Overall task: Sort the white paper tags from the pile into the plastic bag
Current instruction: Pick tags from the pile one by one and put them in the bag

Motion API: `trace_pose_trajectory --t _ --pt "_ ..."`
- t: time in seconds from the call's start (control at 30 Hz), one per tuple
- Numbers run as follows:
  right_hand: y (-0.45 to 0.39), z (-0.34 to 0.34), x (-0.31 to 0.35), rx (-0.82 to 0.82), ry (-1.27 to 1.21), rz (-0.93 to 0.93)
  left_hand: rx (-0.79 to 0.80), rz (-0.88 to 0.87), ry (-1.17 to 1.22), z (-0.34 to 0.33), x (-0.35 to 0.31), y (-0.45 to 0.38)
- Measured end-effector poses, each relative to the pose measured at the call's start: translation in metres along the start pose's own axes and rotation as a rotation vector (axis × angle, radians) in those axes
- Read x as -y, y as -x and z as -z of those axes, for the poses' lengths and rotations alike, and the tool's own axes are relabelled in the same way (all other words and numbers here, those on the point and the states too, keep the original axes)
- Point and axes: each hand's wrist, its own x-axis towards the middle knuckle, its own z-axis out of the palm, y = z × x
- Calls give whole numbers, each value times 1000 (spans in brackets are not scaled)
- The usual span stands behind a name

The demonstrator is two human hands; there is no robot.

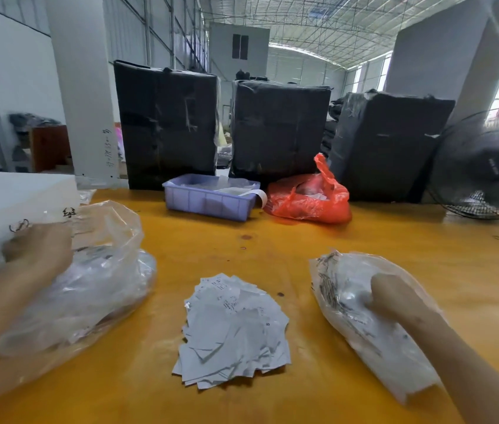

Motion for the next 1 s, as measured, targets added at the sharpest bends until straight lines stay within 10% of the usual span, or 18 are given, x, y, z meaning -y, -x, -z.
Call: trace_pose_trajectory --t 0.23,0.47,0.67,0.87,1.0 --pt "6 -1 2 -135 -191 -38 -423 -279 4 48 -94 71" --pt "10 13 -1 -198 -408 -35 -126 -705 651 42 -158 128" --pt "26 34 4 -322 -954 -33 178 -742 976 27 -177 146" --pt "51 45 69 176 -1471 299 860 -614 1354 32 -190 160" --pt "54 36 100 234 -1429 331 764 -460 1489 22 -187 158"
